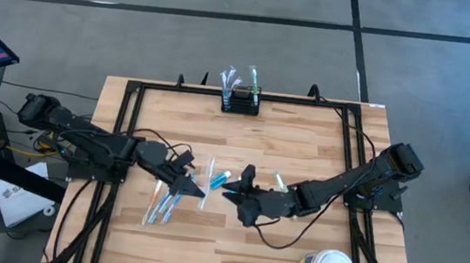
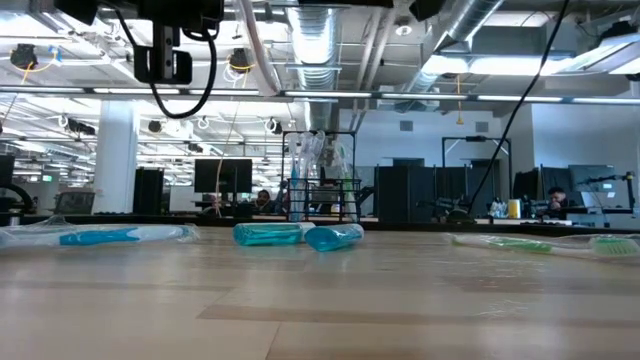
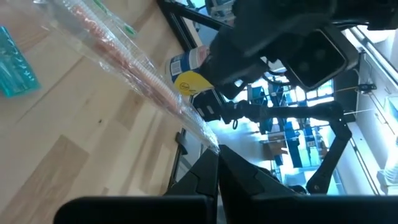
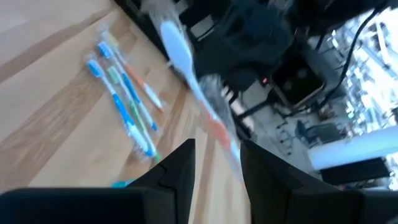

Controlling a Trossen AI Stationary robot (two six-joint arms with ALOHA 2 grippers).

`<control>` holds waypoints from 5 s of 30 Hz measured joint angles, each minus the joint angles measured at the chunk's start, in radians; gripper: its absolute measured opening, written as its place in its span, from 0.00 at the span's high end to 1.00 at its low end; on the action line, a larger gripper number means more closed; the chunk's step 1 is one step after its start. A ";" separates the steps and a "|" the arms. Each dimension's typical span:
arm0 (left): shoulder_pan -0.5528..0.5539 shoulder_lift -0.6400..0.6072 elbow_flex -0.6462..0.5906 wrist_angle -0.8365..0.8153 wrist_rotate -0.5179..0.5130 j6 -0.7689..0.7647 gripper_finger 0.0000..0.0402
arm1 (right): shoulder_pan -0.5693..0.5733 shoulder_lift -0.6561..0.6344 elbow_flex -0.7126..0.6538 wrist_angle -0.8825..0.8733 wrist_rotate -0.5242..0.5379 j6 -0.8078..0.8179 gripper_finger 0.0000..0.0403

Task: Pick & Place toothbrushing station
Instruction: Put the right orange toothbrush into the black wire organizer

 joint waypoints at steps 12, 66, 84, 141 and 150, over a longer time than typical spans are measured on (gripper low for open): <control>0.036 0.000 0.000 0.054 0.003 -0.023 1.00 | -0.008 0.000 0.000 0.028 -0.027 -0.059 0.71; 0.051 0.121 0.000 0.261 0.029 0.021 1.00 | -0.032 0.050 0.000 0.123 -0.078 -0.069 0.98; 0.107 0.058 -0.001 0.229 0.070 0.119 0.88 | -0.032 0.042 0.000 0.089 -0.012 -0.012 1.00; 0.084 0.003 -0.001 0.170 -0.227 0.798 0.88 | -0.715 -0.235 -0.304 0.291 -0.341 0.465 1.00; 0.084 0.003 -0.001 0.170 -0.251 0.874 0.88 | -0.824 -0.207 -0.305 0.350 -0.417 0.512 1.00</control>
